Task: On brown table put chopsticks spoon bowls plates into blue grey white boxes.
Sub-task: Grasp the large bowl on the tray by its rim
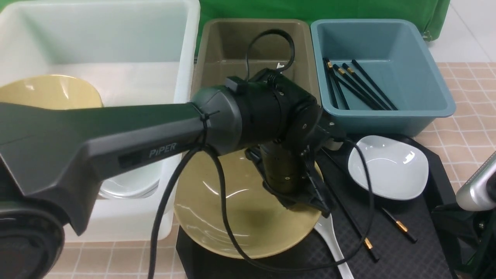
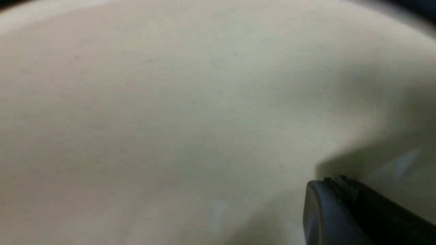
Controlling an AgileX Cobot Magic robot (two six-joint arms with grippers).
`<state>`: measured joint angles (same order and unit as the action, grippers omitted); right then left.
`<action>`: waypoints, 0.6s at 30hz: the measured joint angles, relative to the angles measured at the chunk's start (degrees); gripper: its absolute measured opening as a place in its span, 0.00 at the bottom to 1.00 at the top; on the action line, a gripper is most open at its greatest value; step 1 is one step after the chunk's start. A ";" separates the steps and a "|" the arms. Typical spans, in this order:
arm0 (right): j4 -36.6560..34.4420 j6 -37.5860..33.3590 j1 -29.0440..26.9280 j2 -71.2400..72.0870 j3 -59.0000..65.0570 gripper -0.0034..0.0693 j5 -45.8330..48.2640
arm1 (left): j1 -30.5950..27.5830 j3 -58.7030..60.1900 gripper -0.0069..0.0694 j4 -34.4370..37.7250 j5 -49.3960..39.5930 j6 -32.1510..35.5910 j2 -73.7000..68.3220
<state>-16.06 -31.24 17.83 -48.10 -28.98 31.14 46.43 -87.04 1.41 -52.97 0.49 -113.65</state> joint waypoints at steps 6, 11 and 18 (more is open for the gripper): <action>0.00 0.26 0.00 0.00 0.00 0.12 0.00 | -0.02 0.00 0.10 17.36 2.28 12.56 0.00; 0.00 1.02 0.00 0.00 0.00 0.12 0.00 | -0.21 -1.97 0.10 23.07 -0.27 18.66 0.00; 0.00 1.32 0.00 0.00 0.00 0.13 0.00 | -4.04 -8.56 0.10 13.44 -11.65 14.30 2.74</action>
<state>-16.06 -29.92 17.83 -48.10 -28.98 31.14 42.39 -95.61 14.86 -64.63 14.80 -110.91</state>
